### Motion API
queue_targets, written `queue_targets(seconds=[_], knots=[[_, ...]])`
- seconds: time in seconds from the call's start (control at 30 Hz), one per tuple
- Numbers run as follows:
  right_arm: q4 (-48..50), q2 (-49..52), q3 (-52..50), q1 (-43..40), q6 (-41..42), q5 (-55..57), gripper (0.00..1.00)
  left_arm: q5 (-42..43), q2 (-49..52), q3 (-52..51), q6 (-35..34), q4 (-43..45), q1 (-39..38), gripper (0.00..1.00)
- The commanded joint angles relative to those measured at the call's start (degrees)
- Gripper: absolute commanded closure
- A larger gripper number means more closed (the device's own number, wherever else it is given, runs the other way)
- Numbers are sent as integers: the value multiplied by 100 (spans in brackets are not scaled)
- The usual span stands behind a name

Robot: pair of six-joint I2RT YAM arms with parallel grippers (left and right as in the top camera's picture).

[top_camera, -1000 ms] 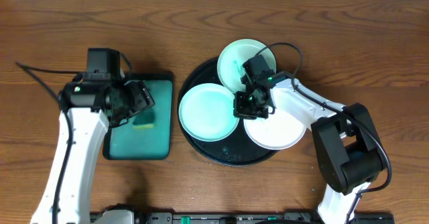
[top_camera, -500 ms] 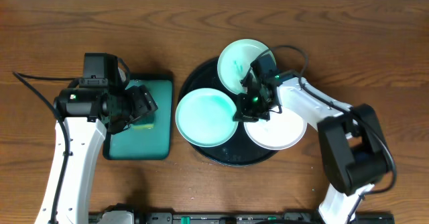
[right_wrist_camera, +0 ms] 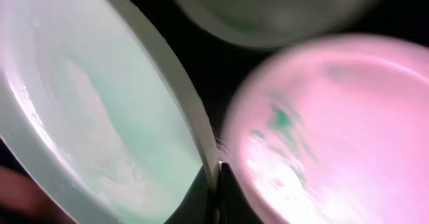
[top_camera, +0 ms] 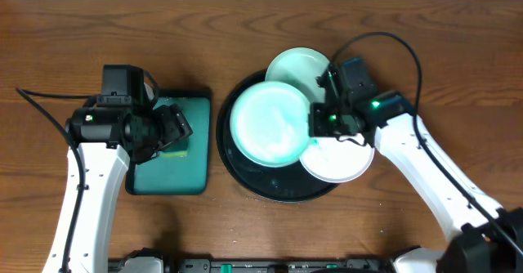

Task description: Clean dirty plates on tray and stack at the side

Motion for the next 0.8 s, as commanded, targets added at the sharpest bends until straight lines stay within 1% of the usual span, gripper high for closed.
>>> queue_targets(seconds=[0.0, 0.13, 0.23, 0.3, 0.4, 0.47, 0.6, 0.77], knots=[[-496, -195, 22, -68, 391, 1010, 99, 46, -17, 7, -55, -26, -11, 19], [-1493, -162, 22, -192, 881, 1067, 99, 46, -17, 7, -55, -28, -11, 19], [-2155, -151, 20, -240, 874, 828, 99, 46, -17, 7, -55, -31, -11, 19], [-2518, -146, 20, -238, 710, 448, 99, 46, -17, 7, -55, -33, -11, 19], [-2820, -144, 17, -236, 85, -564, 99, 46, -17, 7, -55, -33, -11, 19], [-2870, -144, 15, -221, -299, -1294, 99, 46, -17, 7, -55, -33, -11, 19], [-2618, -144, 15, -214, -739, -2247, 99, 46, -17, 7, -55, -35, -11, 19], [-1499, -146, 13, -210, -638, -2240, 99, 39, -17, 7, -52, -59, -11, 19]])
